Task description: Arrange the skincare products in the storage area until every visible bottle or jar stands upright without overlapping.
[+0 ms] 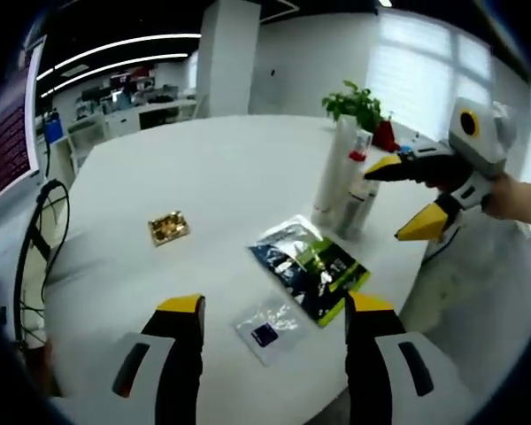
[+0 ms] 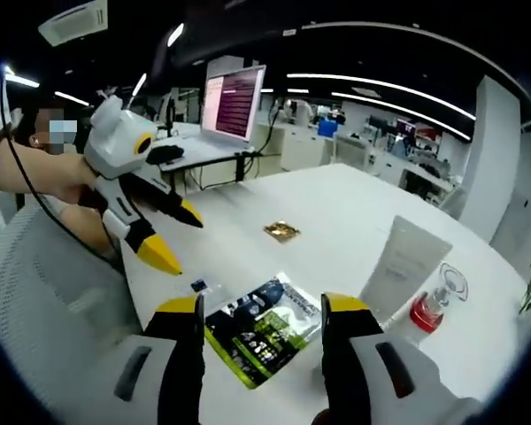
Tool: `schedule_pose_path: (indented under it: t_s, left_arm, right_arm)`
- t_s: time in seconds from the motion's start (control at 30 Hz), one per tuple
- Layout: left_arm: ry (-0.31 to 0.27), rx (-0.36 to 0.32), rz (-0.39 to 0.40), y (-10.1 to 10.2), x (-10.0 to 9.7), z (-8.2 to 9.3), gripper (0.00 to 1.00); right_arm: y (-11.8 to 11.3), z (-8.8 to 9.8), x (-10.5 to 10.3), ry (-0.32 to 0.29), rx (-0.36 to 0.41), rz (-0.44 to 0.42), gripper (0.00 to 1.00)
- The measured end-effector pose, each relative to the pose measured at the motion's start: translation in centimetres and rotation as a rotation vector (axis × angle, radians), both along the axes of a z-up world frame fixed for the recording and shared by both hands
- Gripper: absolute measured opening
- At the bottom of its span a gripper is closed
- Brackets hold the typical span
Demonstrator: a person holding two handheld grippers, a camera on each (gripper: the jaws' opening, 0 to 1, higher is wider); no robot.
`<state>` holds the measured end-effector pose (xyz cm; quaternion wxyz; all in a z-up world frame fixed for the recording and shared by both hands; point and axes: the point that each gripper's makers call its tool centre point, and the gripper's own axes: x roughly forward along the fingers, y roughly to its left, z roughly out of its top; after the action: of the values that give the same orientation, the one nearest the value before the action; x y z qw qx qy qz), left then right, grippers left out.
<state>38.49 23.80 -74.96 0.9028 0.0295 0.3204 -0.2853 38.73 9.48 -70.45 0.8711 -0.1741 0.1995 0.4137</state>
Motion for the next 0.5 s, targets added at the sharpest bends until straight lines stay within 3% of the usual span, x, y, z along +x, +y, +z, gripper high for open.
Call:
schedule_pose_path:
  t_s: [0.17,0.5]
  left_arm:
    - [-0.011,-0.009,0.032,0.4,-0.6,1.0,0.73]
    - [-0.008,-0.008,0.080,1.7,-1.5,0.9,0.85]
  right_arm:
    - [-2.7,0.4,-0.1,0.005,0.013,-0.054,0.60]
    - [-8.7,0.1,-0.5,0.041,0.022,-0.217,0.72]
